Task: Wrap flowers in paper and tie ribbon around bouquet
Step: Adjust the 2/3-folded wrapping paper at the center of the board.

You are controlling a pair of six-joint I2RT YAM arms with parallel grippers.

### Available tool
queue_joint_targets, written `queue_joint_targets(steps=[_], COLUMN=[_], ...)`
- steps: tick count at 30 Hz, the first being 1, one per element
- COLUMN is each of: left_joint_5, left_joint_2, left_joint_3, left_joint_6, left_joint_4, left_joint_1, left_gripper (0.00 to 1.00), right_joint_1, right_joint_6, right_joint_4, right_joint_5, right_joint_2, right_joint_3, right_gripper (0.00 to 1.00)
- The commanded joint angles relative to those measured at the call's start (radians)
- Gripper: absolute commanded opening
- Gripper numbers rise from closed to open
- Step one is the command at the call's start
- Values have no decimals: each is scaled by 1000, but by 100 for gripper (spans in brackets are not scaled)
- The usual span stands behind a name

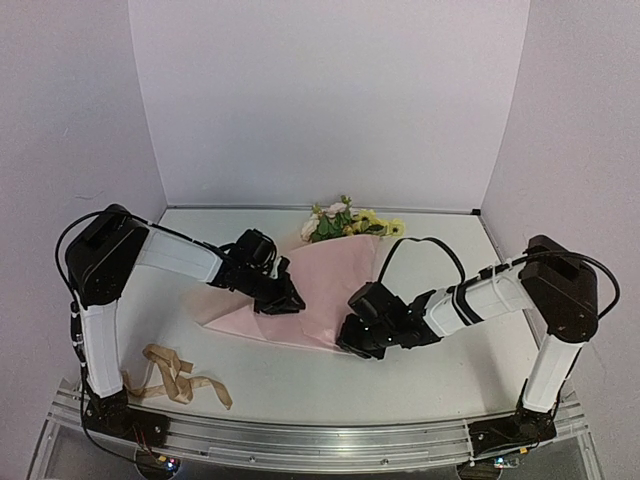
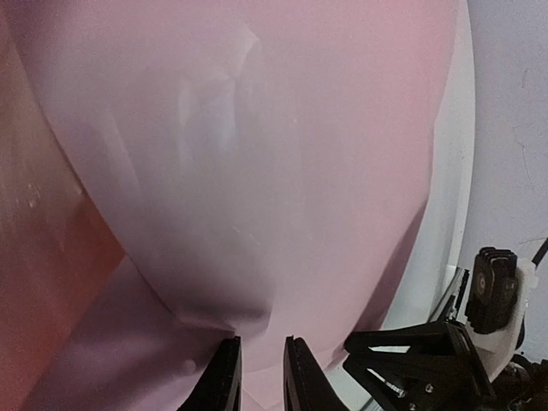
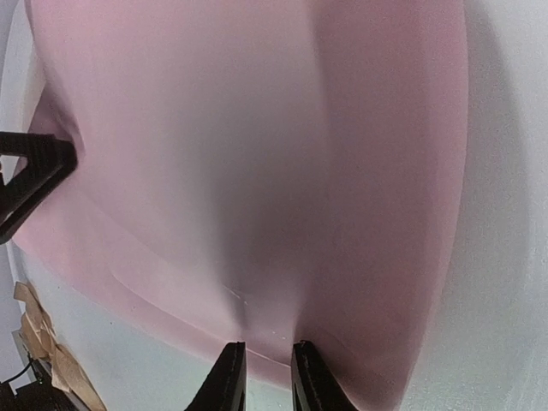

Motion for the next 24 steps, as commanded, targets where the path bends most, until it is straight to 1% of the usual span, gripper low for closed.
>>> queue_joint_targets(steps=[1, 5, 9, 16, 21, 23, 24], left_joint_5=[42, 28, 2, -41, -70, -74, -72], left_joint_2=[43, 79, 84, 38, 12, 7, 3], left_joint_3=[8, 11, 9, -44, -86, -89, -92], left_joint_6=[-21, -19, -24, -49, -59, -57, -56], left_joint_4=[117, 98, 56, -2, -6, -6, -2], left_joint_1=[-6, -28, -57, -121, -135, -135, -135], left_gripper=[19, 18, 18, 18, 17, 17, 17], right_joint_1=[-5, -5, -4, 39, 75, 75, 75], right_joint_6=[13, 19, 29, 67, 103, 84, 57], right_joint_4=[-27, -26, -26, -26, -30, -75, -143], right_joint_5=[22, 21, 22, 35, 38, 64, 86], right_joint_2=[-25, -30, -55, -129, -183, -227, -239], right_joint_3=[-25, -46, -88, -178, -211, -190, -146], right_gripper=[21, 21, 21, 21, 22, 24, 26])
